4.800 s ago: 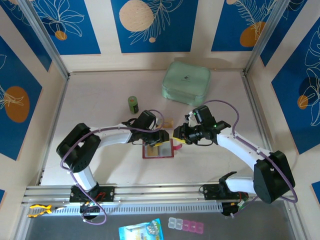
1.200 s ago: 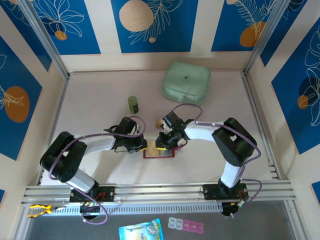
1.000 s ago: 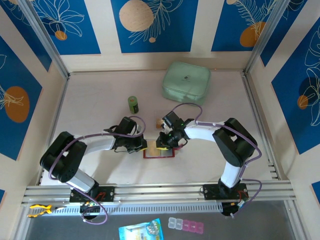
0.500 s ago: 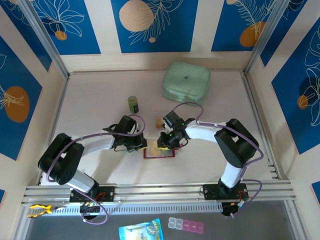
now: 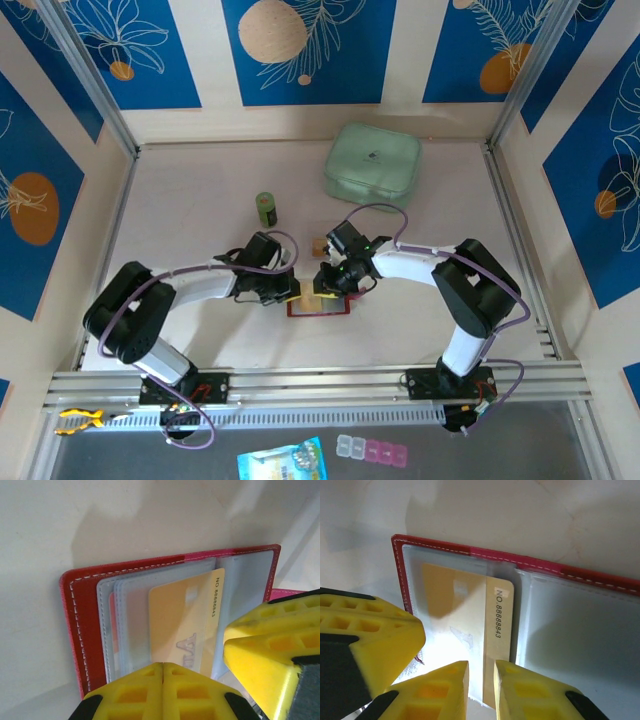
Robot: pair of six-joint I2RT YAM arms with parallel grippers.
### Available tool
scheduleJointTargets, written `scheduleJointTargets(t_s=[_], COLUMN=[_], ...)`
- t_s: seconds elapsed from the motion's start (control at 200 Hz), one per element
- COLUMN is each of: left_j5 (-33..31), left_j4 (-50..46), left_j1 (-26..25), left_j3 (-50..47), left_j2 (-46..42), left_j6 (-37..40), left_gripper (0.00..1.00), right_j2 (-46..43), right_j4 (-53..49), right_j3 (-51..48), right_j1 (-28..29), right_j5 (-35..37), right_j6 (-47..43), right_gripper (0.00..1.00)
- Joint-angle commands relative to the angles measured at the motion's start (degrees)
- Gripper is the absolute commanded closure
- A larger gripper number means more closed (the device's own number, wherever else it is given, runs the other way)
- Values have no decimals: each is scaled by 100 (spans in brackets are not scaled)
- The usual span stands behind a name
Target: Take the credit cards out of the card holder
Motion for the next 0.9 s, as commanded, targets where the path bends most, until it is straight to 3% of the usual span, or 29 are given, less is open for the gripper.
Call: scheduleJointTargets(t_s=[0.0, 0.305, 0.895], left_j5=[-65, -186, -209], left_j4=[-125, -277, -330], left_j1=[-27, -28, -33], left_j3=[83, 80, 123], left_j2=[50, 101, 86], left_j6=[98, 226, 256], left_gripper=[97, 97, 97], right_j2=[13, 254, 197], right_j4=[137, 315, -196], right_j3=[-28, -19, 62], right_j1=[-15, -19, -33], right_j5=[-303, -473, -31], right_j6=[20, 90, -13], right_gripper=[78, 78, 78])
